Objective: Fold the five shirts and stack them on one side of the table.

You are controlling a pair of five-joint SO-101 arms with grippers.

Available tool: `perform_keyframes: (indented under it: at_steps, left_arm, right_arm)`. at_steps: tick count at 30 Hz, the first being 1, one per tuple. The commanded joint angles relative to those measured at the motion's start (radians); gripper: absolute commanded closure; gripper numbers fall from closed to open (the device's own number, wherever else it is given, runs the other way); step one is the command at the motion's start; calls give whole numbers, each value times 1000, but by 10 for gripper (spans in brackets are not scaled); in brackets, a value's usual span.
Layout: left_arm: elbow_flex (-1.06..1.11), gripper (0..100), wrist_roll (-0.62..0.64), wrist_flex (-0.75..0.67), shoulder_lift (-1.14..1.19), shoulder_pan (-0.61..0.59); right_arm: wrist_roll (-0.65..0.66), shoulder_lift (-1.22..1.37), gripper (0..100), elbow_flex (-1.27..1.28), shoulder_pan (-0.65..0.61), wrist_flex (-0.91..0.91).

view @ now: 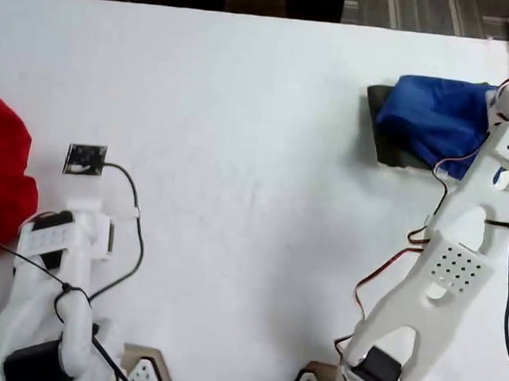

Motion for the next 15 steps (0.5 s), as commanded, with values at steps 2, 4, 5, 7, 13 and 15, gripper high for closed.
perform_keyframes:
  at_steps: [2, 4, 5, 7, 13, 15]
  left_arm:
    - [-4, 972, 2, -14, -20, -5]
    - [-4, 972, 2, -14, -20, -5]
    - [-4, 972, 2, -14, -20, -5]
    - [-4, 972, 2, -14, -20, -5]
    - [-4, 972, 2, -14, -20, -5]
    - [-4, 972, 2, -14, -20, -5]
  right_arm:
    - [-69, -30, 773, -195, -38, 226]
    - [-69, -25, 773, -244, -74, 343]
    - [-69, -24, 774, -259, -93, 390]
    - [-69, -24, 775, -267, -137, 461]
    - [-77, -28, 773, -210, -286, 544]
    - [-77, -33, 773, -155, -328, 544]
